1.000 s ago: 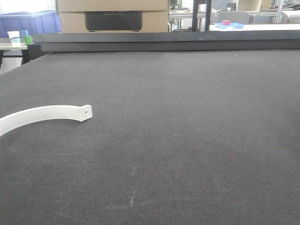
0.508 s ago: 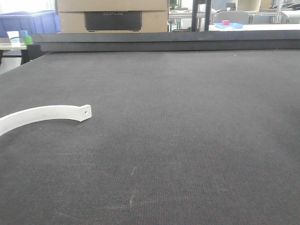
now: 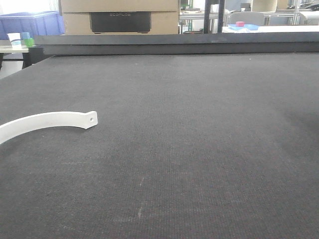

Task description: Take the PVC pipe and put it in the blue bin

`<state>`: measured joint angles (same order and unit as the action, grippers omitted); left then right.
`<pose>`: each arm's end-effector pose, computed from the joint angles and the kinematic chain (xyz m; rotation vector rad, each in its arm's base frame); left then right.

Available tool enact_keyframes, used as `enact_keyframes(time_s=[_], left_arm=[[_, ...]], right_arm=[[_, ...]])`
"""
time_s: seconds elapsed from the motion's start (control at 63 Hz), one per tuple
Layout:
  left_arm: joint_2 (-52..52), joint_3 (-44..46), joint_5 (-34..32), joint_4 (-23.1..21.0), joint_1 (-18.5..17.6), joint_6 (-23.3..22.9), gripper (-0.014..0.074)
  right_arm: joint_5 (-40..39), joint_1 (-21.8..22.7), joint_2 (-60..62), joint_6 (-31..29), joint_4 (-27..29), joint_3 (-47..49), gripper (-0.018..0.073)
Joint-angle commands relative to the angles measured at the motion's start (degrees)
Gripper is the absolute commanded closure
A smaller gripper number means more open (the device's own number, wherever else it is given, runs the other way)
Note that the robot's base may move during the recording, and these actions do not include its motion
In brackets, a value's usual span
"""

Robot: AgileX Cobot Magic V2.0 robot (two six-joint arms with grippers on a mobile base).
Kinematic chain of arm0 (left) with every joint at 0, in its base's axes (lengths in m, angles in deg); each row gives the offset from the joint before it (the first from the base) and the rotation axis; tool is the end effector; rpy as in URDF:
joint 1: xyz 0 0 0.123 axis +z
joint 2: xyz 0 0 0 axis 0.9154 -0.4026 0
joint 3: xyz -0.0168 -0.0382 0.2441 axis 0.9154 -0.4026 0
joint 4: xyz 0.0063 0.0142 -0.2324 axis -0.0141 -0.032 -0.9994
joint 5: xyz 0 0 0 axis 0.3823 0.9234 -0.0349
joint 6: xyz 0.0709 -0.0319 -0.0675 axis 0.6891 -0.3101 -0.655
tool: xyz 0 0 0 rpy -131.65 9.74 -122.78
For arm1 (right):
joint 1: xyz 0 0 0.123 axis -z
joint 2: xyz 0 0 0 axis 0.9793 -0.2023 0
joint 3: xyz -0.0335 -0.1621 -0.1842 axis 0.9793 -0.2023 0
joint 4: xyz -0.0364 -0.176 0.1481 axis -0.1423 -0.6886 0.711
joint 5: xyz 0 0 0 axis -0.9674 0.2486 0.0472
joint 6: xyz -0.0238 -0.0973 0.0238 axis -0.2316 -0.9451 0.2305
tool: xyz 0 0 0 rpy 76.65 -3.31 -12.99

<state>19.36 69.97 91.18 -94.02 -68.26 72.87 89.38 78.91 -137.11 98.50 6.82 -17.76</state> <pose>0.1850 -0.0128 0.2800 -0.0409 2.3517 -0.1362 0.2438 0.0020 0.2124 0.4227 2.8986 0.1072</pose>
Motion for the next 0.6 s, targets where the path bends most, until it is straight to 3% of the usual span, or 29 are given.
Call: enact_keyframes(time_s=[0.0, 0.079, 0.286, 0.587], left_arm=[[0.2, -0.1, 0.0, -0.6, 0.0, 0.0, 0.0707], [0.2, -0.1, 0.0, -0.6, 0.0, 0.0, 0.0707], [0.2, -0.1, 0.1, -0.6, 0.0, 0.0, 0.0707], [0.2, -0.1, 0.1, -0.6, 0.0, 0.0, 0.0707]], right_arm=[[-0.7, -0.1, -1.9, 0.5, 0.6, 0.5, 0.0705], [-0.8, -0.1, -3.7, 0.5, 0.6, 0.5, 0.0639], [-1.6, -0.1, -6.2, 0.5, 0.8, 0.3, 0.0330], [-5.4, -0.1, -10.7, 0.5, 2.1, -1.4, 0.0315]])
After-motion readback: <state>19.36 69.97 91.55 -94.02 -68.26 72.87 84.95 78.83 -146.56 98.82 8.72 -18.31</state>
